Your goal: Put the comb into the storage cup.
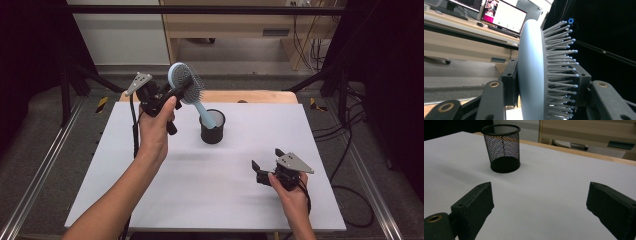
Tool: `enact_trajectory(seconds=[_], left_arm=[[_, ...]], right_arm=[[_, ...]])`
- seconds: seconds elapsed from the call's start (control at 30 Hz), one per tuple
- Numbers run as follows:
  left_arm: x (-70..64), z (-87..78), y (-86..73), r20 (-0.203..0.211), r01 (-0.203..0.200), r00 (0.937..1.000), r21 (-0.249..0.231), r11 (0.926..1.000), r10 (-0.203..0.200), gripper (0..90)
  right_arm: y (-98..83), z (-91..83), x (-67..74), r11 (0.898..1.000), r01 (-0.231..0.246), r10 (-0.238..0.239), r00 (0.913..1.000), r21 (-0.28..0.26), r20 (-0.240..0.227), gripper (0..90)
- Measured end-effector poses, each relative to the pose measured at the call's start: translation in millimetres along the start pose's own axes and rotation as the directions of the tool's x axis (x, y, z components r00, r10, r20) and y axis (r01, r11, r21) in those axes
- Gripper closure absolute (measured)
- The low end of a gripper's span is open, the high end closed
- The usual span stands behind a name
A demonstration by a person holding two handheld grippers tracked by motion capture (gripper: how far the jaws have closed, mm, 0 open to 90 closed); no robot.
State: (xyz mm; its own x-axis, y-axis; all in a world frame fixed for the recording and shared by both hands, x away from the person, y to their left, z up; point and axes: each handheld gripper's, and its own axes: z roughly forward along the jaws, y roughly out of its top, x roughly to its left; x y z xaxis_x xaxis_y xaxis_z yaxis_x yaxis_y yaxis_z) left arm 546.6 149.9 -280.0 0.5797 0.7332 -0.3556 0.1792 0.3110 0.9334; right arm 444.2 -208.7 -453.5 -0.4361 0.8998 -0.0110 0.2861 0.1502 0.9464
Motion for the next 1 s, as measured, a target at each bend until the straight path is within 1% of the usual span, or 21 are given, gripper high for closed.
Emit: enact_trajectory(seconds=[0.13, 0.2, 0.27, 0.37, 0.43, 0.5, 0.8, 1.0], left_arm=[[1.0, 8.7, 1.1, -0.015, 0.002, 0.9999, -0.002, 1.0000, -0.002, 51.0], [0.9, 12.8, 0.5, -0.015, 0.006, 0.9999, 0.000, 1.0000, -0.006, 51.1], [-0.3, 16.6, -0.5, -0.015, -0.004, 0.9999, 0.001, 1.0000, 0.004, 51.0], [-1.9, 20.9, -2.7, -0.016, -0.016, 0.9997, 0.002, 0.9999, 0.016, 51.0], [-1.9, 23.3, -4.6, -0.010, -0.016, 0.9998, 0.000, 0.9999, 0.016, 50.9], [-1.2, 25.4, -6.7, -0.018, -0.026, 0.9995, 0.004, 0.9997, 0.026, 50.9], [12.6, 38.3, -16.0, -0.062, -0.042, 0.9972, 0.021, 0.9989, 0.043, 50.9], [19.2, 49.0, -24.9, -0.068, -0.046, 0.9965, 0.041, 0.9981, 0.048, 50.9]], right_arm=[[1.1, 0.6, 1.9, 1.000, 0.005, -0.005, 1.0000, 0.005, -0.004, 6.5], [2.1, 0.8, 2.3, 1.000, 0.009, -0.009, 1.0000, -0.001, -0.002, 6.7], [3.1, 0.0, 3.2, 1.000, 0.024, -0.024, 0.9997, -0.010, 0.002, 7.6], [2.8, -0.4, 3.2, 1.000, 0.018, -0.018, 0.9998, -0.008, -0.002, 7.3], [2.7, -0.5, 2.6, 1.000, 0.013, -0.013, 0.9999, -0.008, -0.001, 7.0], [2.9, -0.3, 2.1, 1.000, 0.008, -0.008, 1.0000, -0.010, -0.002, 6.9], [3.1, 0.3, 3.3, 1.000, 0.007, -0.007, 0.9999, -0.007, -0.011, 6.8], [3.5, 1.0, 4.6, 1.000, 0.012, -0.012, 0.9997, -0.004, -0.021, 6.8]])
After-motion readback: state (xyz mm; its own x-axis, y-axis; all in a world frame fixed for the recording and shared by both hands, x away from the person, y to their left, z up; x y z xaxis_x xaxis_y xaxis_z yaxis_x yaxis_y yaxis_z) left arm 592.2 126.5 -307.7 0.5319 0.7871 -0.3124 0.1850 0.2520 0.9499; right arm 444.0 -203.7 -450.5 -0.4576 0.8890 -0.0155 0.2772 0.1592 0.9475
